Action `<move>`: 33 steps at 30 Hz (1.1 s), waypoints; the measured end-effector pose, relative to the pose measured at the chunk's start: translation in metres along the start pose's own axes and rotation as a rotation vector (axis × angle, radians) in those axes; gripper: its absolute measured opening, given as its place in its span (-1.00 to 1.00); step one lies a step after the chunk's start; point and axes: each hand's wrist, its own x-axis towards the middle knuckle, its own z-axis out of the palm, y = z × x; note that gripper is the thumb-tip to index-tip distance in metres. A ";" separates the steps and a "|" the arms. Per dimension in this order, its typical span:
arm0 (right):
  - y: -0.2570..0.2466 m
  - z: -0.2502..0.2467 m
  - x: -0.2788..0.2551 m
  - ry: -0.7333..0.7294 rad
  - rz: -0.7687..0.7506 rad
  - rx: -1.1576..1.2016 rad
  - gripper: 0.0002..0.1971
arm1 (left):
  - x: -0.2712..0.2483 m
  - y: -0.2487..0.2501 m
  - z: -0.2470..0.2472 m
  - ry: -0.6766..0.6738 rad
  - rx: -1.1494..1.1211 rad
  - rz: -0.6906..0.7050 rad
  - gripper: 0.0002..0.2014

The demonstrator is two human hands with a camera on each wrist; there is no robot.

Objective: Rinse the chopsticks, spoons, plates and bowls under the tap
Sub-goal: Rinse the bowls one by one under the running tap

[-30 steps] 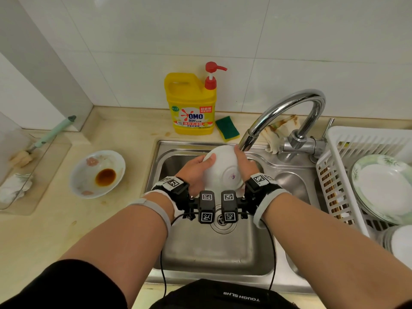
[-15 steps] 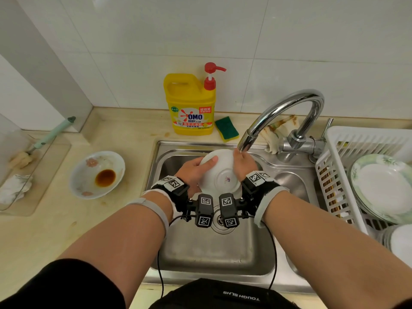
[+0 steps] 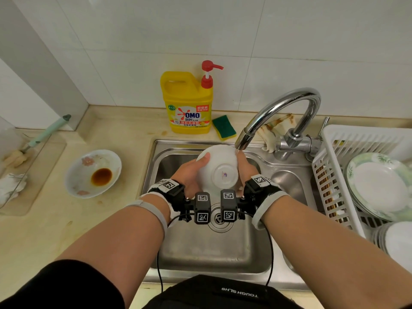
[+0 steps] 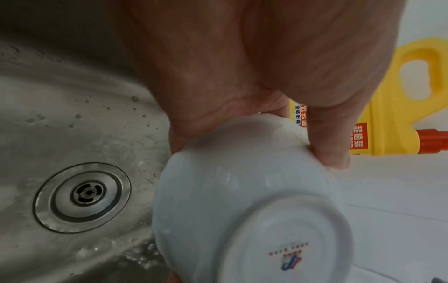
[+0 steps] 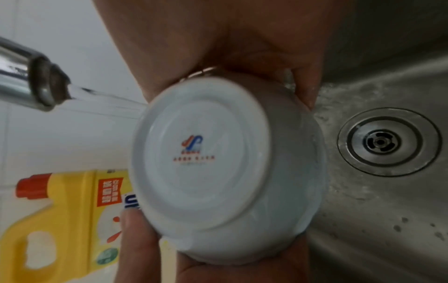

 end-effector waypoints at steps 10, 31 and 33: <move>-0.014 -0.003 -0.013 0.215 -0.335 -0.189 -0.62 | -0.001 0.012 0.003 0.229 0.171 0.046 -0.43; 0.005 -0.027 0.018 0.149 -0.248 0.078 -0.38 | 0.004 -0.006 0.012 0.096 -0.018 0.038 -0.57; 0.007 -0.034 0.021 0.130 -0.232 0.127 -0.47 | 0.005 -0.007 0.015 0.068 -0.068 0.049 -0.59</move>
